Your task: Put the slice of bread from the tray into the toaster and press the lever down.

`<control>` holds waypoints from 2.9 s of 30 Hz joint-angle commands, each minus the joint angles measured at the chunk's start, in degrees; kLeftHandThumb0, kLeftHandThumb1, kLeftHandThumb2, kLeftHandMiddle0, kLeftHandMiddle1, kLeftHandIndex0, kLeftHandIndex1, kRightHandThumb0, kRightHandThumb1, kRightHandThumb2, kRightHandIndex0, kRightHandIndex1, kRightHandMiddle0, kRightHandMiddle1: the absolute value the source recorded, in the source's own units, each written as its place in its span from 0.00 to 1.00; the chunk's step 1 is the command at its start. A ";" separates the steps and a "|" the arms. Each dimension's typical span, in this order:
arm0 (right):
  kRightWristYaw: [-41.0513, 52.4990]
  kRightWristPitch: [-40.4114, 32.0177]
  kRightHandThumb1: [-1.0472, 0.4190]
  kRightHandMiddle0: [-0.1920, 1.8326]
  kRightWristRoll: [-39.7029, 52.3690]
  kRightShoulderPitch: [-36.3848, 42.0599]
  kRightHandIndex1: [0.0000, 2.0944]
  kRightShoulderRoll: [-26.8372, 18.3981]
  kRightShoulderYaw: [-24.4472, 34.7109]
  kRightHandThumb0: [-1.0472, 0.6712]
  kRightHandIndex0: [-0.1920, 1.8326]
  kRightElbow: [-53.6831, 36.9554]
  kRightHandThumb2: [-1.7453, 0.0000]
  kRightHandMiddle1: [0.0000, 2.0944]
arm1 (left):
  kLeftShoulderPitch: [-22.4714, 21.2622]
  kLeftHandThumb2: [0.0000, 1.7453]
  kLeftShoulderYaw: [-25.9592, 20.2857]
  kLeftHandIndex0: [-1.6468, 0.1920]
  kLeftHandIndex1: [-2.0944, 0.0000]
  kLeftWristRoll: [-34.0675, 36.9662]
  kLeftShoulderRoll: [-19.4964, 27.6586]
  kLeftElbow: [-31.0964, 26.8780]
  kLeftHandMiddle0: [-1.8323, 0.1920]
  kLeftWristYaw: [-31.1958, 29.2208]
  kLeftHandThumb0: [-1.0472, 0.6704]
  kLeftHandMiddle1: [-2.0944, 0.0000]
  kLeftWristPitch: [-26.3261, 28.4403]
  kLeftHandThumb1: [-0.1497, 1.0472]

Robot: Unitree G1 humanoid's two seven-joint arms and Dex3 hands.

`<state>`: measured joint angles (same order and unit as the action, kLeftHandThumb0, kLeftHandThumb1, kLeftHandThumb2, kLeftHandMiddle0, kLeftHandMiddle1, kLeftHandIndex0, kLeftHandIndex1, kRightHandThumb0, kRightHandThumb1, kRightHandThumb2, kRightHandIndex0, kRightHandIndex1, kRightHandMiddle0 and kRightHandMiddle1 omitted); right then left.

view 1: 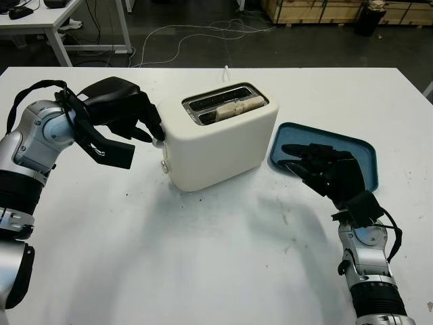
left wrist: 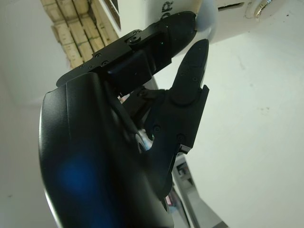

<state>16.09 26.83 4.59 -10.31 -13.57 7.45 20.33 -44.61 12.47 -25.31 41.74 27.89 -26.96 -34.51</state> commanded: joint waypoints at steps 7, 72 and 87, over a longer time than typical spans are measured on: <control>0.55 1.49 0.10 0.62 0.95 -0.33 0.00 -0.18 0.21 0.33 0.68 0.32 1.00 0.00 | 2.54 0.00 0.83 0.21 1.00 0.27 -1.07 -0.27 0.41 -0.03 0.47 0.47 0.90 0.84; 2.34 1.27 0.12 0.63 2.30 4.06 0.00 -4.21 4.14 0.34 0.67 -3.00 1.00 0.00 | 10.48 0.06 16.29 0.32 1.00 -4.97 -29.86 38.95 0.45 32.64 0.50 0.77 11.65 0.89; 3.89 1.50 0.13 0.63 4.00 4.31 0.00 -3.36 4.17 0.35 0.67 -3.62 1.00 0.00 | 10.91 0.09 19.37 0.33 1.00 -4.93 -28.51 37.85 0.45 34.39 0.47 0.79 11.11 0.89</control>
<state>19.51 28.30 6.28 -6.38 -16.41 10.95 18.21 -40.61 21.25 -20.76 25.47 60.25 13.69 -31.33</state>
